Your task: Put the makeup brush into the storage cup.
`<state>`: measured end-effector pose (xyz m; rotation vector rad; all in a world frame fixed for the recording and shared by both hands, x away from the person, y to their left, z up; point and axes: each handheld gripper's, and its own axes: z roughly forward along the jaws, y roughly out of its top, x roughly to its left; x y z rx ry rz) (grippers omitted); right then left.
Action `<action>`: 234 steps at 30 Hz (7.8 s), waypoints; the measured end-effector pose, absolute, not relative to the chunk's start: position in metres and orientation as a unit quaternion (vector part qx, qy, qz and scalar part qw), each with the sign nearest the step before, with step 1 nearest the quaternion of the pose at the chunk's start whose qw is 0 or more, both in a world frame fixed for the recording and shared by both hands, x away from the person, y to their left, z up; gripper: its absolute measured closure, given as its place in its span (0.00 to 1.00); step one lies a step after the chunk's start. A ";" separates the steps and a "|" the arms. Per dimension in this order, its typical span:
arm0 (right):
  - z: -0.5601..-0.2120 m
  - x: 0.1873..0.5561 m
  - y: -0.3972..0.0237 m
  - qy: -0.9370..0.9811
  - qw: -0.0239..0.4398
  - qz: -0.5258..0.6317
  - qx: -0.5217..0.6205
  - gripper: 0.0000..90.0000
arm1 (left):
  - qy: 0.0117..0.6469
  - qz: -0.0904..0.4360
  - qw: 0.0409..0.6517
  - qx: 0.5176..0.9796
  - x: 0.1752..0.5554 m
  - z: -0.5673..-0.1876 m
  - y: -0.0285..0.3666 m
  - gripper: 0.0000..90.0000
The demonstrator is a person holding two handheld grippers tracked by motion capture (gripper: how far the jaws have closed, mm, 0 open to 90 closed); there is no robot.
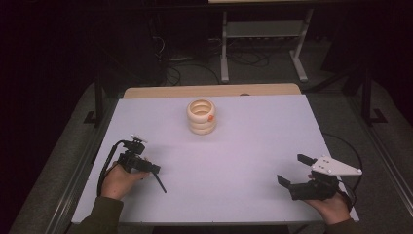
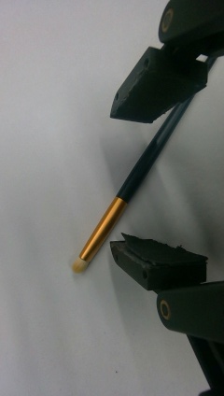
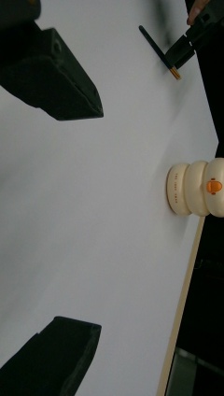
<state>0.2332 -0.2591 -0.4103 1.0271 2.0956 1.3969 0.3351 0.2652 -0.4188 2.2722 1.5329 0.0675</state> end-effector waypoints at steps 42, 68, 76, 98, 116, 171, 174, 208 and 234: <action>-0.410 0.233 -0.261 0.751 0.213 0.502 0.373 0.00 | 0.531 0.035 0.164 0.831 0.334 -0.414 0.256 0.58; -0.409 0.233 -0.262 0.749 0.212 0.503 0.376 0.00 | 0.514 0.030 0.149 0.844 0.335 -0.415 0.251 0.75; -0.409 0.232 -0.262 0.749 0.212 0.503 0.375 0.00 | 0.507 0.026 0.136 0.851 0.340 -0.414 0.250 0.79; -0.409 0.232 -0.261 0.750 0.210 0.503 0.375 0.00 | 0.480 0.028 0.096 0.872 0.349 -0.413 0.244 0.87; -0.409 0.232 -0.262 0.749 0.210 0.503 0.378 0.00 | 0.463 0.033 0.084 0.882 0.351 -0.413 0.243 0.92; -0.411 0.234 -0.261 0.751 0.210 0.502 0.375 0.00 | 0.408 0.072 0.366 0.833 0.324 -0.388 0.280 0.93; -0.411 0.234 -0.260 0.751 0.208 0.501 0.375 0.00 | 0.405 0.073 0.390 0.824 0.321 -0.387 0.281 0.93; -0.411 0.234 -0.261 0.748 0.211 0.506 0.375 0.00 | 0.361 0.122 0.518 0.766 0.315 -0.369 0.278 0.93; -0.410 0.233 -0.263 0.743 0.210 0.510 0.378 0.00 | 0.347 0.112 0.528 0.767 0.334 -0.353 0.268 0.93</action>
